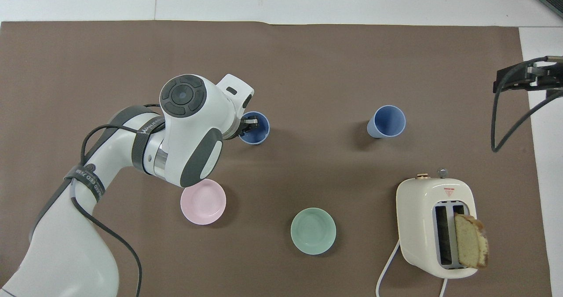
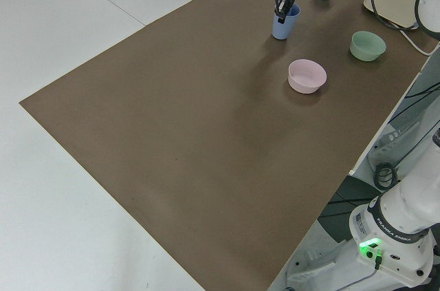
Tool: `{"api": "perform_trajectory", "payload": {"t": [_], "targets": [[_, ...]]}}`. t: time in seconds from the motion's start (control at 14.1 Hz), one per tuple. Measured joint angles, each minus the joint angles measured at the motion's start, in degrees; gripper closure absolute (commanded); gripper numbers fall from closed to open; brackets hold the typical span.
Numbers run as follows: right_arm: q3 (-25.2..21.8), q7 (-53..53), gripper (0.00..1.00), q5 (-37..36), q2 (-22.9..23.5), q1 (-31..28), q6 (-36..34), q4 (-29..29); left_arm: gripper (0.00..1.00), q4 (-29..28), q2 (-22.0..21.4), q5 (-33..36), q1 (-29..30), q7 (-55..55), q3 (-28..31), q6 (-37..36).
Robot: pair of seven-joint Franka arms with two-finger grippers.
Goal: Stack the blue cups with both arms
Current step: 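Release the cup with the left gripper while the right gripper reaches forward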
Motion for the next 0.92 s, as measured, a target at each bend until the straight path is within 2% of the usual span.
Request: {"api": "perform_trajectory", "payload": {"t": [0.28, 0.57, 0.78, 0.92], "targets": [[0.31, 0.00, 0.00, 0.00, 0.00, 0.06, 0.00, 0.00, 0.00, 0.88, -0.10, 2.16, 0.01, 0.01, 0.39, -0.58], [0.39, 0.00, 0.00, 1.99, -0.18, 0.10, 1.11, -0.85, 0.00, 3.50, -3.55, 2.47, 2.02, 0.69, 1.77, -7.74], [0.51, 1.23, 0.00, 6.15, -0.94, 0.18, 9.61, -7.76, 0.00, 3.66, -8.37, 2.66, 6.34, 6.94, 1.96, -13.33], [0.63, 3.34, 0.00, 6.79, -0.47, 1.03, 12.20, -11.48, 0.00, 3.63, -11.04, 2.67, 10.12, 12.98, 2.08, -17.01]]}}
